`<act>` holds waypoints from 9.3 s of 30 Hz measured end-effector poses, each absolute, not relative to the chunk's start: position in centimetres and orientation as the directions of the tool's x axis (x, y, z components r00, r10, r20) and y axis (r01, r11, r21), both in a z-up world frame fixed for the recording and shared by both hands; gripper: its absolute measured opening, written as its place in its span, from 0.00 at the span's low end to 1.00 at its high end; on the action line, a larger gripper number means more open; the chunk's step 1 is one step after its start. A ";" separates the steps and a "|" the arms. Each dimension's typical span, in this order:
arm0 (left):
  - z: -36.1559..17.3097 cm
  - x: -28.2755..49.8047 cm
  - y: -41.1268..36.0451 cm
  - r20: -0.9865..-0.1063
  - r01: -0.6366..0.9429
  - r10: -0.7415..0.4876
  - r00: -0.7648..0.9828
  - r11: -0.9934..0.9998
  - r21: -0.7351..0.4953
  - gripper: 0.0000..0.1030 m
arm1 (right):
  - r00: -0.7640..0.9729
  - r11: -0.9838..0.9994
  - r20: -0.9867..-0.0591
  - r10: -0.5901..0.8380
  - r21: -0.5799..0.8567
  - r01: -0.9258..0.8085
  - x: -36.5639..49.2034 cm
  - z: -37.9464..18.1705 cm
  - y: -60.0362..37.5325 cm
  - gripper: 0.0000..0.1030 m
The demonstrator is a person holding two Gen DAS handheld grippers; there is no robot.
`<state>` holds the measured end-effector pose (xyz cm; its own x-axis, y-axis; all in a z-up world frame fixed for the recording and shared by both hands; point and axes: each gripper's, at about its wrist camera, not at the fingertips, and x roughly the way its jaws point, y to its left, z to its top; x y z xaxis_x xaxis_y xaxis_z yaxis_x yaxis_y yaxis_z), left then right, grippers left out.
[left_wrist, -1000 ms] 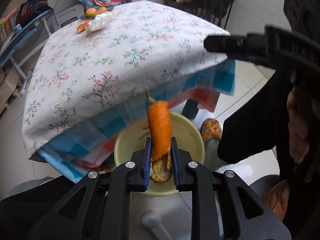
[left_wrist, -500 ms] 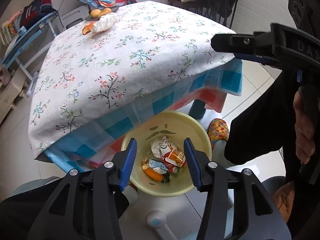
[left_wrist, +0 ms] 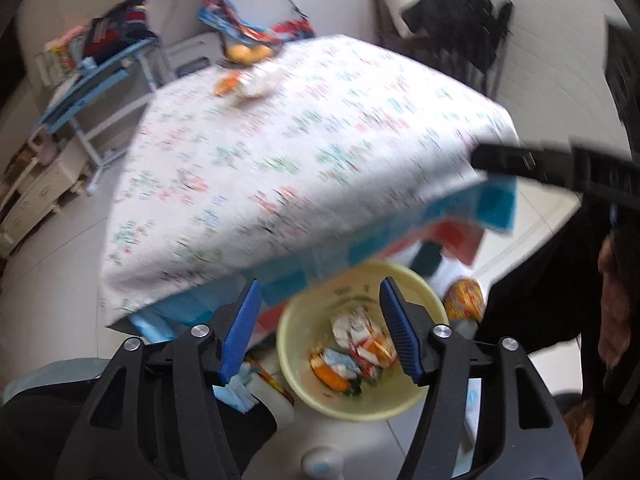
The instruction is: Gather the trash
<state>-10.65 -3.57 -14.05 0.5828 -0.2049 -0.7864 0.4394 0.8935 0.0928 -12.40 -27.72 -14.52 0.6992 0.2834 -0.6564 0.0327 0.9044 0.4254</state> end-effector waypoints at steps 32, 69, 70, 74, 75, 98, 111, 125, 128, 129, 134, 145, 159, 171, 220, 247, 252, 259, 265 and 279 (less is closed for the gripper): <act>-8.3 7.1 4.3 -0.716 0.042 -0.096 0.691 0.995 -0.093 0.71 | 0.666 0.896 -0.666 0.335 0.444 -0.007 2.7 -14.1 -23.3 0.71; -14.6 26.2 -5.6 -0.796 0.238 -0.130 0.592 0.971 0.019 0.72 | 0.541 0.899 -0.752 0.377 0.437 -0.020 11.1 -15.6 -28.8 0.21; -14.8 26.5 -5.9 -0.799 0.243 -0.124 0.588 0.970 0.028 0.72 | 0.543 0.897 -0.748 0.381 0.442 -0.020 11.1 -15.5 -28.9 0.21; -15.5 27.2 -6.9 -0.804 0.255 -0.123 0.582 0.966 0.037 0.63 | 0.546 0.887 -0.738 0.396 0.462 -0.019 11.1 -15.5 -29.3 0.21; -15.7 27.4 -7.3 -0.807 0.266 -0.127 0.576 0.963 0.038 0.56 | 0.545 0.886 -0.737 0.399 0.464 -0.021 11.2 -15.5 -29.2 0.21; -9.2 15.8 -3.3 -0.741 0.241 -0.241 0.627 0.964 -0.109 0.15 | 0.658 0.888 -0.640 0.397 0.448 -0.100 5.7 -11.9 -27.9 0.21; -8.5 9.3 -2.4 -0.717 0.233 -0.222 0.660 0.969 -0.085 0.16 | 0.707 0.893 -0.596 0.382 0.435 -0.115 1.7 -10.9 -27.9 0.21; -9.5 2.7 -1.1 -0.721 0.231 -0.221 0.657 0.969 -0.087 0.16 | 0.712 0.906 -0.594 0.375 0.396 -0.147 -3.9 -11.2 -27.0 0.21; -9.6 1.7 -0.8 -0.720 0.231 -0.224 0.657 0.969 -0.091 0.16 | 0.704 0.907 -0.602 0.377 0.396 -0.147 -4.9 -11.6 -26.8 0.21; -9.7 1.3 -0.7 -0.719 0.231 -0.225 0.657 0.969 -0.092 0.16 | 0.703 0.907 -0.603 0.377 0.395 -0.148 -5.3 -11.7 -26.7 0.21; -10.0 -0.3 -0.4 -0.721 0.236 -0.232 0.653 0.967 -0.098 0.16 | 0.687 0.907 -0.617 0.384 0.392 -0.155 -6.9 -12.3 -26.1 0.21; -10.2 -3.2 0.0 -0.720 0.241 -0.244 0.650 0.964 -0.110 0.16 | 0.665 0.907 -0.636 0.391 0.389 -0.162 -9.3 -12.8 -25.4 0.21; -10.6 -5.1 0.1 -0.721 0.249 -0.255 0.644 0.961 -0.118 0.16 | 0.513 0.913 -0.755 0.408 0.347 -0.215 -10.7 -16.1 -22.3 0.21; -10.7 -5.5 0.1 -0.722 0.255 -0.264 0.640 0.959 -0.124 0.16 | 0.395 0.925 -0.838 0.377 0.317 -0.211 -10.9 -18.7 -21.0 0.38; -17.9 -10.3 -5.6 -0.898 0.421 -0.216 0.383 0.906 -0.039 0.38 | 0.726 0.920 -0.637 0.262 0.392 0.012 -12.2 -13.5 -27.4 0.68; -6.9 -11.3 -1.8 -0.542 0.136 -0.106 0.834 0.991 0.016 0.74 | 0.886 0.989 -0.463 0.022 0.141 0.049 -14.9 -9.2 -25.5 0.84; -6.2 -11.4 -1.7 -0.510 0.112 -0.090 0.855 0.994 0.013 0.77 | 0.892 0.989 -0.452 -0.002 0.130 0.068 -15.0 -9.2 -25.7 0.86; -5.6 -11.8 -1.6 -0.474 0.098 -0.077 0.877 0.995 0.020 0.79 | 0.899 0.990 -0.437 -0.027 0.110 0.084 -15.2 -9.1 -25.4 0.87; -5.3 -12.0 -1.4 -0.453 0.090 -0.071 0.889 0.996 0.020 0.81 | 0.906 0.991 -0.420 -0.047 0.096 0.096 -15.2 -8.9 -25.4 0.88; -4.7 -12.0 -0.9 -0.413 0.074 -0.061 0.909 0.997 0.015 0.84 | 0.916 0.990 -0.391 -0.089 0.069 0.126 -15.1 -8.5 -25.5 0.90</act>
